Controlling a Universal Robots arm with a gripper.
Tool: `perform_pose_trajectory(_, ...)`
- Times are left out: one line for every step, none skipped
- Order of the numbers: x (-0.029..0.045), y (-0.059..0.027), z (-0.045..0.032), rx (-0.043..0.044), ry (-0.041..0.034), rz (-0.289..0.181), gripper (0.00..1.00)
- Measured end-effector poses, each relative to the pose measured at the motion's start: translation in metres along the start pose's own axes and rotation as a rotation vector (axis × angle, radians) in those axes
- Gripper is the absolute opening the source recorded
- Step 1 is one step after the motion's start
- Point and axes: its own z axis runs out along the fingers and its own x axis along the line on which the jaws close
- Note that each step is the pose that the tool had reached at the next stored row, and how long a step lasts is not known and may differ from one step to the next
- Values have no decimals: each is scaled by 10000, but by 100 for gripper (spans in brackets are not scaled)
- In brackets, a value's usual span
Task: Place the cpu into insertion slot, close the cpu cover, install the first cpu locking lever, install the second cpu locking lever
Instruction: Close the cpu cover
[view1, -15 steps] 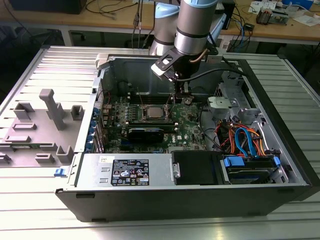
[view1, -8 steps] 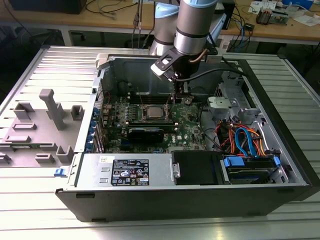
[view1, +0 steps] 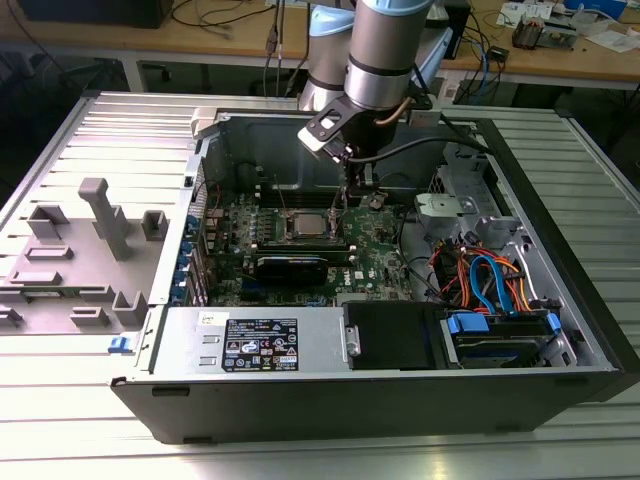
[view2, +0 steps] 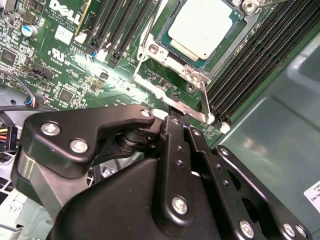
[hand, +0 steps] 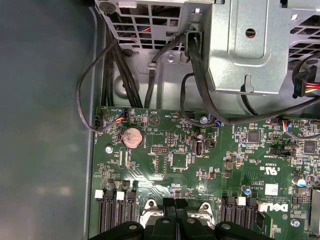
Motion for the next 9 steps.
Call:
perform_pose_trajectory(0, -2, 0, 0, 0, -1, 11)
perform_pose_trajectory(0, -7, 0, 0, 0, 1, 11)
perform_pose_trajectory(1, -11, 0, 0, 0, -1, 11)
perform_pose_trajectory(1, -14, 1, -1, 0, 0, 11)
perform_pose_trajectory(1, -16, 1, 0, 1, -1, 11)
perform_pose_trajectory(1, -19, 1, 0, 1, -1, 11)
perform_pose_trajectory(2, -21, 1, 0, 1, -1, 11)
perform_pose_trajectory(2, -24, 1, 0, 0, -1, 11)
perform_pose_trajectory(2, -27, 1, 0, 0, -1, 11)
